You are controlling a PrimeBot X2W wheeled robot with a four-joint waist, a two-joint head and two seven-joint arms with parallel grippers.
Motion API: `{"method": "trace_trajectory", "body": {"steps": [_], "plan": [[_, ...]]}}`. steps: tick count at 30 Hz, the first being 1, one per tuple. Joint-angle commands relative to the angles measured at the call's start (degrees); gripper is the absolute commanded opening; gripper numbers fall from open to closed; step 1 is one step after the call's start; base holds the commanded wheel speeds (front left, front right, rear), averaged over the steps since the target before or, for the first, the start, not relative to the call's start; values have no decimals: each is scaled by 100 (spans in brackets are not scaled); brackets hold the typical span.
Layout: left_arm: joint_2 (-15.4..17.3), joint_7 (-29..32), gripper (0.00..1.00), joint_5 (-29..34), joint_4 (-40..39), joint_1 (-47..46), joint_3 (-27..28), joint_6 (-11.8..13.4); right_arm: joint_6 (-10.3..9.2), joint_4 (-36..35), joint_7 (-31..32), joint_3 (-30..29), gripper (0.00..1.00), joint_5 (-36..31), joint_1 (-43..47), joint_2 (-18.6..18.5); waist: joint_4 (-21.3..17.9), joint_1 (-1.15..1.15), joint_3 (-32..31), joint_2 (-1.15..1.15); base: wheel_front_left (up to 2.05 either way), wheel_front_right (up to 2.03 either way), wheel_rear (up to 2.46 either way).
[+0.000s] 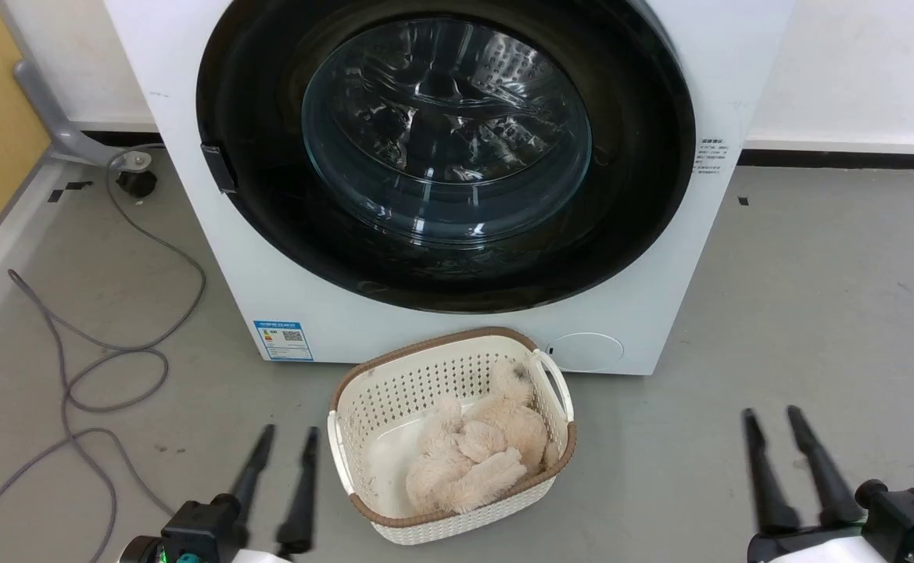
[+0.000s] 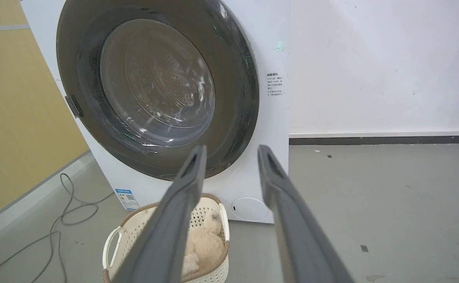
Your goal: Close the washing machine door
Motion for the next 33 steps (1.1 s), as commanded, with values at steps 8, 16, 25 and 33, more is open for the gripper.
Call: {"method": "trace_trajectory", "body": {"steps": [8,16,25,33], "plan": [[-1,72,0,34,-29,-18,5,27,1,-19,70,2,0,-50,-21,5,-6,0,-3,0,0,0,0],[-2,165,0,80,-73,-42,22,67,1,-45,163,6,0,-118,-48,13,-14,0,-7,0,0,0,0],[-2,270,0,132,-124,-69,41,111,0,-75,270,11,0,-194,-78,21,-23,0,-11,0,0,0,0],[-2,352,0,173,-163,-90,55,146,0,-98,352,15,0,-254,-102,27,-30,0,-14,0,0,0,0]]}}
